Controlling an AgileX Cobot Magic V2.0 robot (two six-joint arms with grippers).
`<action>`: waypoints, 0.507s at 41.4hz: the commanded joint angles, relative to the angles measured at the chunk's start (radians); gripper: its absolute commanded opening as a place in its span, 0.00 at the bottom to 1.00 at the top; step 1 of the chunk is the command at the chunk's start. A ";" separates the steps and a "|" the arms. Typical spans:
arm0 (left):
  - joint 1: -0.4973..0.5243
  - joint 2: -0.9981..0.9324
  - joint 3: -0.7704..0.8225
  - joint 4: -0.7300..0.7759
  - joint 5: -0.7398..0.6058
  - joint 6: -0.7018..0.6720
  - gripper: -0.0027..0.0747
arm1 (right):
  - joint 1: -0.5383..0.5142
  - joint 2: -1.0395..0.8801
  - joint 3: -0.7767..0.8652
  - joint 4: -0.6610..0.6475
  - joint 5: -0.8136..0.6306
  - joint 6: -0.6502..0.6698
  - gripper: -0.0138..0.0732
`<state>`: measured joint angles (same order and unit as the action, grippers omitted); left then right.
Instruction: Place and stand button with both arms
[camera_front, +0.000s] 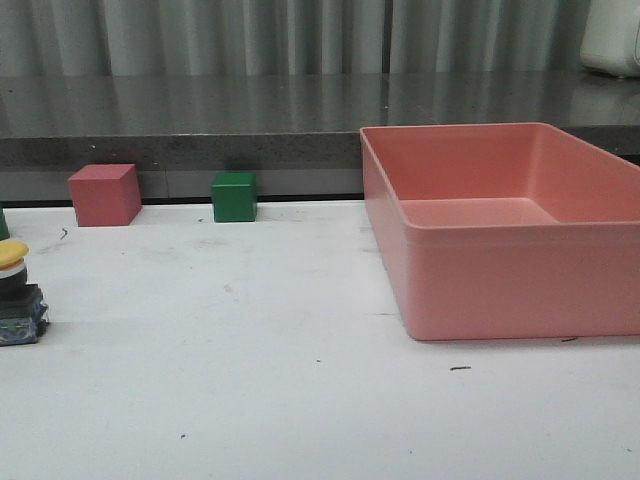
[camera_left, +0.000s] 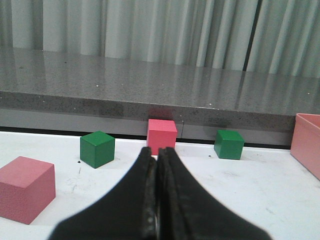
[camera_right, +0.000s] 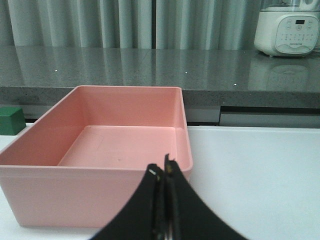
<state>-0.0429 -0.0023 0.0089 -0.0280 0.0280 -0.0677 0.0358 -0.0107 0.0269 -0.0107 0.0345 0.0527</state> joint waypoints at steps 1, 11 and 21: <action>0.004 -0.023 0.015 -0.009 -0.087 0.000 0.01 | -0.001 -0.019 -0.002 0.011 -0.094 -0.014 0.08; 0.004 -0.023 0.015 -0.009 -0.087 0.000 0.01 | -0.001 -0.019 -0.002 0.019 -0.086 -0.029 0.08; 0.004 -0.023 0.015 -0.009 -0.087 0.000 0.01 | -0.001 -0.019 -0.002 0.076 -0.087 -0.069 0.08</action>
<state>-0.0429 -0.0023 0.0089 -0.0280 0.0280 -0.0677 0.0358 -0.0107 0.0269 0.0541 0.0345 0.0000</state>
